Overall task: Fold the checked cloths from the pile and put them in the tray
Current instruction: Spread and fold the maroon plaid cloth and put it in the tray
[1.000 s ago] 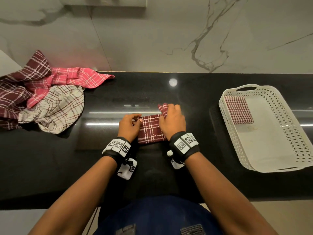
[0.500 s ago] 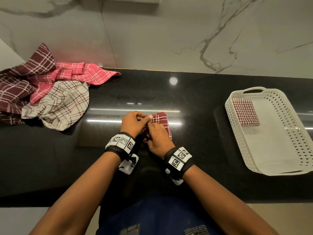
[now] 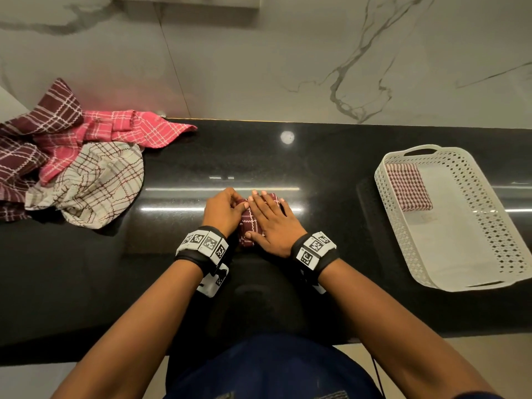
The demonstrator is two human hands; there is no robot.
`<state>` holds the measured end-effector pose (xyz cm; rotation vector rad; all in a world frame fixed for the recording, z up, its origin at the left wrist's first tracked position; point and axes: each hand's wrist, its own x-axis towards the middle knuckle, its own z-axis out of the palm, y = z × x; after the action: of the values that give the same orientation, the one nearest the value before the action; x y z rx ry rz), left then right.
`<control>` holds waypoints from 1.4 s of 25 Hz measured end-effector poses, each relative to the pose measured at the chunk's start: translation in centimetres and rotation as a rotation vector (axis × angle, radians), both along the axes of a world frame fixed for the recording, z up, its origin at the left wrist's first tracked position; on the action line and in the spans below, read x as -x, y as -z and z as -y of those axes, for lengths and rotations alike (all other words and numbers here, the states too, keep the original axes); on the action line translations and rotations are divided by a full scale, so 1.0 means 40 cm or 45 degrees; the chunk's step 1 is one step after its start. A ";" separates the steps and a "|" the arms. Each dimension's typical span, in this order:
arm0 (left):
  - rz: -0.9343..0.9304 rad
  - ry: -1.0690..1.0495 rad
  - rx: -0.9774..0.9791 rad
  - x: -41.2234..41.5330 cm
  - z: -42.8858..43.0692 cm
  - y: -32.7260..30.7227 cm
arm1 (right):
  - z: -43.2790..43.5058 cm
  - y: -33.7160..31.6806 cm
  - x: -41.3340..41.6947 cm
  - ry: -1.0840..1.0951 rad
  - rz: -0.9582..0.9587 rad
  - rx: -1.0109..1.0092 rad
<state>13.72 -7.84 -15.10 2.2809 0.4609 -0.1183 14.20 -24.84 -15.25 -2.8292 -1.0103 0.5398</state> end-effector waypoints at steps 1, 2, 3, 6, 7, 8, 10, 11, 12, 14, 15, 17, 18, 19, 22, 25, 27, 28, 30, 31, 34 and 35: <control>-0.007 -0.006 0.007 0.000 -0.004 0.006 | -0.003 0.008 -0.001 0.004 -0.036 0.029; -0.014 -0.021 0.022 -0.003 -0.007 0.010 | -0.004 0.014 0.000 0.011 -0.059 0.041; -0.019 -0.036 0.038 -0.005 -0.009 0.014 | -0.005 0.017 0.002 0.029 -0.071 0.057; -0.009 -0.037 0.069 -0.015 -0.013 0.017 | -0.023 0.000 -0.003 0.130 -0.142 0.033; 0.000 -0.023 0.072 -0.016 -0.015 0.017 | -0.028 -0.006 -0.002 0.208 -0.178 -0.055; 0.008 -0.005 0.080 -0.015 -0.019 0.016 | -0.033 -0.010 0.001 0.345 -0.216 -0.195; 0.010 0.011 0.137 -0.012 -0.031 0.024 | -0.030 -0.017 0.010 0.774 -0.269 -0.528; 0.006 0.012 0.169 -0.009 -0.032 0.029 | -0.019 -0.021 0.011 0.978 -0.311 -0.635; -0.004 0.022 0.191 -0.006 -0.033 0.031 | -0.011 -0.029 0.012 1.137 -0.430 -0.723; -0.037 0.035 0.247 -0.003 -0.041 0.027 | -0.016 -0.039 0.017 1.316 -0.790 -0.966; -0.049 0.015 0.299 -0.001 -0.044 0.021 | -0.027 -0.046 0.021 1.366 -0.862 -1.070; 0.015 -0.042 0.325 0.015 -0.042 -0.003 | -0.050 -0.068 0.034 1.396 -0.618 -1.103; 0.061 -0.042 0.316 0.030 -0.032 -0.020 | -0.054 -0.084 0.041 1.322 -0.328 -1.001; 0.073 -0.017 0.408 0.045 -0.015 -0.042 | -0.057 -0.100 0.051 1.194 -0.010 -0.877; -0.176 0.013 1.309 0.080 0.093 -0.125 | -0.058 -0.157 0.081 0.660 0.441 -0.739; -0.178 -0.331 1.695 0.061 0.188 -0.167 | 0.042 -0.189 0.106 0.307 0.345 -0.673; -0.223 -0.326 1.735 0.043 0.264 -0.184 | 0.177 -0.213 0.095 0.351 0.281 -0.775; -0.231 -0.261 1.731 0.035 0.317 -0.190 | 0.259 -0.224 0.083 0.498 0.282 -0.866; -0.253 -0.128 1.776 0.013 0.464 -0.205 | 0.437 -0.249 0.042 0.912 0.126 -1.083; -0.261 -0.044 1.801 -0.003 0.545 -0.211 | 0.522 -0.253 0.012 1.066 -0.093 -1.221; -0.251 0.123 1.755 -0.065 0.789 -0.230 | 0.780 -0.236 -0.069 1.129 -0.658 -1.461; -0.210 0.131 1.687 -0.086 0.861 -0.230 | 0.857 -0.231 -0.092 1.123 -0.659 -1.480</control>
<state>17.15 -42.26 -5.89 0.9868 0.2133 -0.4977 17.88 -59.12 -6.02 -1.6461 0.1132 0.3416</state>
